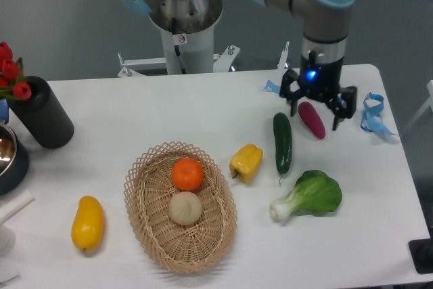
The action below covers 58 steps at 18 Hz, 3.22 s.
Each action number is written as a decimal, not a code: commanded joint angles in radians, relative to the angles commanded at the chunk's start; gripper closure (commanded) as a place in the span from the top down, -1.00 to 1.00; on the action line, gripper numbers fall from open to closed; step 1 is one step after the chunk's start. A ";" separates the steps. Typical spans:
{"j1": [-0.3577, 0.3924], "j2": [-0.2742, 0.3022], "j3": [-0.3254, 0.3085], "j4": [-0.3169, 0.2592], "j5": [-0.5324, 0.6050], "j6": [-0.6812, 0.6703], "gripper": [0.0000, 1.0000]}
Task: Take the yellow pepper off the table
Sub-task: 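Move the open gripper down toward the yellow bell pepper, then lower the gripper around the yellow pepper and close on it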
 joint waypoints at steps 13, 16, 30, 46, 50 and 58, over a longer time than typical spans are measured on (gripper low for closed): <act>-0.049 -0.112 -0.015 0.015 -0.051 -0.045 1.00; -0.055 -0.115 -0.028 0.018 -0.051 -0.031 1.00; -0.075 -0.134 -0.083 0.020 -0.048 0.090 1.00; -0.103 -0.164 -0.097 0.060 -0.043 0.086 1.00; -0.104 -0.164 -0.098 0.061 -0.037 0.084 0.96; -0.103 -0.160 -0.094 0.061 -0.037 0.086 -0.28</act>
